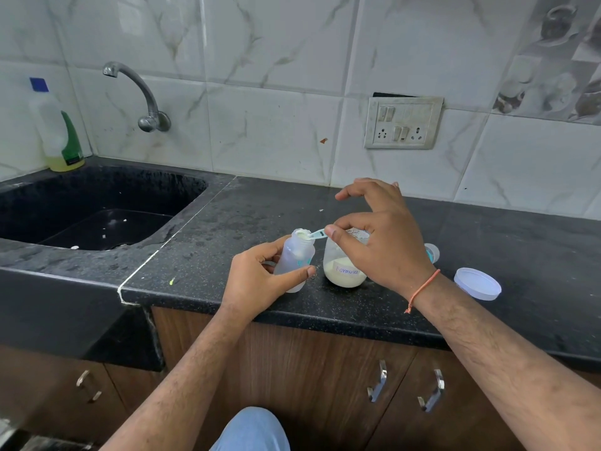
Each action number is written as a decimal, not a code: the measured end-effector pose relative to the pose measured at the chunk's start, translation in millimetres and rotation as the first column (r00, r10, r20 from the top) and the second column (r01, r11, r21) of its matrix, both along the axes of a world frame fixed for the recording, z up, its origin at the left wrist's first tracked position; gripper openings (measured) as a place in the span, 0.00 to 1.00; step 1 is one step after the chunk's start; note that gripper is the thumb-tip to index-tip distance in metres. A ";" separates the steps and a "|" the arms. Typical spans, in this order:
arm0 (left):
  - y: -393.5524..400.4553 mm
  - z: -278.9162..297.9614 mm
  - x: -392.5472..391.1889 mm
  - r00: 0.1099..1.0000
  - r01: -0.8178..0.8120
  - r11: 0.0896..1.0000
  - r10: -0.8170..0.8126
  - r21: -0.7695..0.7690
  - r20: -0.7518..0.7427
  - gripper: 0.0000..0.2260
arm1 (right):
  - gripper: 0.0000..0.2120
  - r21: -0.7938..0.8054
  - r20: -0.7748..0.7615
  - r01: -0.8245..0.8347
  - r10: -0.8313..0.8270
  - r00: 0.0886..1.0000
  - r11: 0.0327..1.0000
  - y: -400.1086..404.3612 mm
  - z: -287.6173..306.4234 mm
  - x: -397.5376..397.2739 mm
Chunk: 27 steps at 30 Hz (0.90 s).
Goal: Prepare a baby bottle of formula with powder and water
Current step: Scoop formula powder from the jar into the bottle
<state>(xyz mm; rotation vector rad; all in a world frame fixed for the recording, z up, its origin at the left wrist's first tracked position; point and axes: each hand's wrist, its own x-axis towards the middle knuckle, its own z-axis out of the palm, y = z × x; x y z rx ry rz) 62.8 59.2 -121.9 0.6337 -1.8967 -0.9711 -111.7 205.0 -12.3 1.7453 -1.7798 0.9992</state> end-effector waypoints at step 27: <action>3.2 3.1 0.5 0.999 -0.022 1.000 0.021 -0.021 -0.032 0.31 | 0.09 -0.055 -0.325 -0.050 0.029 0.945 0.997 -0.4 0.4 0.6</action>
